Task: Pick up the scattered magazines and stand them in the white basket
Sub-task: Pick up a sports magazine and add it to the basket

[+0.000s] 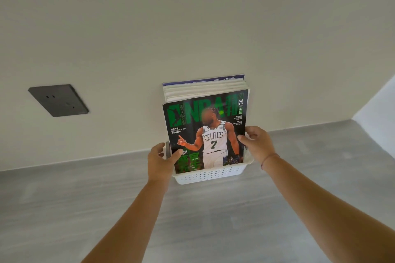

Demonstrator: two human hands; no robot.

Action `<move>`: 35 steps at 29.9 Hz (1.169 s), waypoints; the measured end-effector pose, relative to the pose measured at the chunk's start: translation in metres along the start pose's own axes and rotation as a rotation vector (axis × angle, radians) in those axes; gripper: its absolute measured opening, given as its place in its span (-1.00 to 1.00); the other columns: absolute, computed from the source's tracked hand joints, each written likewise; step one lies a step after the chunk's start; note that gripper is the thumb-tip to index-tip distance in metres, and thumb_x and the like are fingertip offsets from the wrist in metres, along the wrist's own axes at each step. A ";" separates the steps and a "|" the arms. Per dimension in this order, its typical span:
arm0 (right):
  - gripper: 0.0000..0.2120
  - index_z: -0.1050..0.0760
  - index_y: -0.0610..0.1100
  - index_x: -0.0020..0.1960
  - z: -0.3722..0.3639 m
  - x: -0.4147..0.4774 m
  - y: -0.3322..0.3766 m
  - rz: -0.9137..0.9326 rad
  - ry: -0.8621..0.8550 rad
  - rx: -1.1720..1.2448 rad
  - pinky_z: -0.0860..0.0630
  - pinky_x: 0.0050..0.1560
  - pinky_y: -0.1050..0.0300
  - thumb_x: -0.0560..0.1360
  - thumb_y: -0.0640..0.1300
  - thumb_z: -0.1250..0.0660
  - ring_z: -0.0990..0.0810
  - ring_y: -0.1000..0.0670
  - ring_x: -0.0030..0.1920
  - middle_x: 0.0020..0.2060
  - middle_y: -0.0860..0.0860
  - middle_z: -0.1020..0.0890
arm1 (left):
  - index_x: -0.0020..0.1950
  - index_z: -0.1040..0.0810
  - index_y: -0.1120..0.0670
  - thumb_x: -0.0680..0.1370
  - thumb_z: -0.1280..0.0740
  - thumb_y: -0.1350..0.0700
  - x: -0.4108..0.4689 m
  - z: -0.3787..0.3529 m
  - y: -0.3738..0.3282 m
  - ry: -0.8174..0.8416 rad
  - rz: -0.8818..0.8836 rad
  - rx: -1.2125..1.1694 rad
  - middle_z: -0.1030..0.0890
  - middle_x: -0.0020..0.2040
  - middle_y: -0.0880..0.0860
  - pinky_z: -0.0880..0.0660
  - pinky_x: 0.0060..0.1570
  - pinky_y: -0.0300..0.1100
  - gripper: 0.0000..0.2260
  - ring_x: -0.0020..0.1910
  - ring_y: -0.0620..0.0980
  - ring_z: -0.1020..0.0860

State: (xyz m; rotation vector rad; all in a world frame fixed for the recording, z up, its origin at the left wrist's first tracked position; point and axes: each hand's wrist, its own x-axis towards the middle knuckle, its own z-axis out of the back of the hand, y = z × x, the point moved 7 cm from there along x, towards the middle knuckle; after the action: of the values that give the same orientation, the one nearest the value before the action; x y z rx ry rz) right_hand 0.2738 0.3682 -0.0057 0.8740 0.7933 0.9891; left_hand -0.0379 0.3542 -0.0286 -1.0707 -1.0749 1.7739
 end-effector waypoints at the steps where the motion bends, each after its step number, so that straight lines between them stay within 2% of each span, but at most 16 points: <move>1: -0.60 -0.47 -0.14 0.20 -0.003 0.002 -0.004 -0.038 0.054 0.043 -0.46 0.22 -0.07 0.40 -0.07 -0.42 -0.50 -0.09 0.20 0.15 -0.06 -0.55 | 0.28 -0.42 0.06 0.38 -0.50 0.04 0.000 -0.006 0.005 0.083 0.070 -0.056 -0.50 0.16 -0.05 -0.50 0.13 -0.01 -0.48 0.15 0.03 -0.50; 3: -0.38 -0.30 -0.12 0.37 -0.013 0.003 -0.010 -0.123 0.183 0.193 -0.40 0.32 -0.13 0.39 -0.05 -0.45 -0.45 -0.10 0.28 0.30 -0.09 -0.47 | 0.26 -0.45 0.04 0.40 -0.48 0.04 -0.002 -0.020 0.008 0.246 0.148 -0.173 -0.58 0.20 0.04 -0.52 0.15 0.08 -0.53 0.12 0.06 -0.58; 5: -0.37 -0.28 -0.07 0.37 -0.021 0.005 -0.007 -0.131 0.267 0.301 -0.40 0.32 -0.15 0.38 -0.08 -0.46 -0.47 -0.11 0.28 0.32 -0.10 -0.46 | 0.15 -0.50 0.00 0.40 -0.47 0.06 -0.001 -0.026 0.004 0.319 0.149 -0.253 -0.63 0.17 0.10 -0.55 0.07 0.04 -0.65 0.06 0.04 -0.62; 8: -0.33 -0.26 -0.01 0.37 -0.027 0.013 0.007 -0.099 0.344 0.320 -0.41 0.31 -0.19 0.36 -0.13 -0.48 -0.50 -0.13 0.26 0.29 -0.06 -0.50 | 0.32 -0.39 -0.02 0.38 -0.49 0.10 0.010 -0.027 -0.005 0.362 0.114 -0.280 -0.59 0.22 0.01 -0.54 0.09 0.00 -0.45 0.13 0.00 -0.59; 9: -0.33 -0.26 -0.01 0.37 -0.030 0.015 0.012 -0.095 0.385 0.302 -0.43 0.30 -0.19 0.35 -0.14 -0.49 -0.53 -0.13 0.23 0.26 -0.07 -0.53 | 0.32 -0.38 -0.08 0.38 -0.50 0.11 0.014 -0.027 -0.012 0.389 0.075 -0.270 -0.61 0.17 -0.05 -0.56 0.01 -0.09 -0.44 0.09 -0.05 -0.61; 11: -0.33 -0.26 -0.04 0.37 -0.034 0.020 0.020 -0.079 0.460 0.273 -0.43 0.28 -0.21 0.35 -0.18 -0.49 -0.55 -0.16 0.21 0.23 -0.12 -0.56 | 0.16 -0.47 -0.17 0.36 -0.51 0.11 0.016 -0.030 -0.027 0.449 0.016 -0.217 -0.68 0.01 -0.13 -0.54 -0.16 -0.23 -0.56 0.00 -0.12 -0.64; 13: -0.34 -0.26 -0.07 0.36 -0.036 0.022 0.022 -0.080 0.494 0.298 -0.43 0.28 -0.24 0.35 -0.22 -0.48 -0.55 -0.19 0.21 0.21 -0.16 -0.57 | 0.13 -0.49 -0.14 0.37 -0.50 0.12 0.018 -0.035 -0.031 0.489 0.017 -0.203 -0.69 0.01 -0.06 -0.51 -0.11 -0.16 -0.60 0.05 -0.03 -0.62; 15: -0.33 -0.27 -0.08 0.36 -0.038 0.022 0.017 -0.105 0.495 0.368 -0.44 0.25 -0.27 0.34 -0.25 -0.48 -0.56 -0.21 0.19 0.19 -0.18 -0.58 | 0.20 -0.46 -0.07 0.37 -0.51 0.14 0.019 -0.037 -0.029 0.495 0.025 -0.218 -0.68 0.06 0.00 -0.52 -0.08 -0.12 -0.54 0.07 0.01 -0.62; 18: -0.33 -0.29 -0.06 0.35 -0.039 0.023 0.014 -0.116 0.495 0.381 -0.45 0.24 -0.27 0.32 -0.21 -0.50 -0.58 -0.21 0.18 0.18 -0.16 -0.60 | 0.21 -0.46 -0.06 0.32 -0.53 0.17 0.022 -0.036 -0.028 0.482 0.018 -0.265 -0.70 -0.01 -0.03 -0.54 -0.25 -0.25 -0.49 -0.04 -0.07 -0.66; 19: -0.33 -0.29 -0.05 0.34 -0.039 0.023 0.014 -0.117 0.501 0.372 -0.46 0.24 -0.26 0.32 -0.18 -0.50 -0.58 -0.20 0.17 0.18 -0.15 -0.60 | 0.20 -0.46 -0.07 0.30 -0.54 0.17 0.023 -0.037 -0.028 0.478 0.019 -0.270 -0.70 -0.01 -0.03 -0.55 -0.23 -0.21 -0.48 -0.05 -0.07 -0.67; 21: -0.33 -0.31 -0.03 0.33 -0.038 0.022 0.014 -0.122 0.493 0.353 -0.47 0.22 -0.24 0.31 -0.13 -0.52 -0.59 -0.18 0.16 0.17 -0.13 -0.61 | 0.18 -0.48 -0.06 0.29 -0.55 0.16 0.023 -0.037 -0.027 0.470 0.032 -0.255 -0.69 0.02 0.01 -0.56 -0.05 -0.01 -0.49 0.02 0.02 -0.65; 24: -0.37 -0.34 -0.02 0.30 -0.033 0.017 0.011 -0.102 0.409 0.323 -0.48 0.23 -0.22 0.31 -0.09 -0.52 -0.59 -0.15 0.15 0.15 -0.10 -0.62 | 0.18 -0.50 0.01 0.31 -0.55 0.15 0.021 -0.037 -0.025 0.450 0.059 -0.221 -0.66 0.09 0.10 -0.45 0.20 0.19 -0.52 0.10 0.13 -0.60; 28: -0.42 -0.40 -0.05 0.25 -0.022 0.002 0.002 -0.082 0.302 0.338 -0.52 0.18 -0.19 0.29 -0.06 -0.53 -0.62 -0.14 0.11 0.11 -0.08 -0.63 | 0.18 -0.51 0.05 0.30 -0.55 0.15 0.010 -0.039 -0.023 0.420 0.082 -0.222 -0.64 0.10 0.13 -0.43 0.23 0.22 -0.52 0.11 0.17 -0.59; 32: -0.52 -0.44 -0.03 0.17 -0.001 -0.019 -0.008 -0.051 0.201 0.357 -0.60 -0.05 0.02 0.30 -0.07 -0.52 -0.65 -0.08 0.02 0.02 -0.03 -0.67 | 0.15 -0.53 0.08 0.30 -0.55 0.17 -0.008 -0.050 -0.022 0.443 0.088 -0.220 -0.66 0.07 0.15 -0.46 0.21 0.21 -0.54 0.08 0.18 -0.61; 35: -0.55 -0.45 -0.02 0.15 0.023 -0.036 -0.024 -0.057 0.152 0.387 -0.61 -0.03 -0.01 0.31 -0.09 -0.52 -0.67 -0.07 -0.02 -0.02 -0.02 -0.68 | 0.14 -0.54 0.08 0.28 -0.56 0.17 -0.026 -0.067 -0.022 0.481 0.092 -0.198 -0.67 0.05 0.16 -0.47 0.19 0.21 -0.54 0.05 0.19 -0.62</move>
State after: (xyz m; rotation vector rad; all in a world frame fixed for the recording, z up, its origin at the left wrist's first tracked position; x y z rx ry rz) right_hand 0.2902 0.3223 -0.0113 1.1079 1.1576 0.8716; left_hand 0.0368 0.3558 -0.0210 -1.5910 -0.9199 1.3893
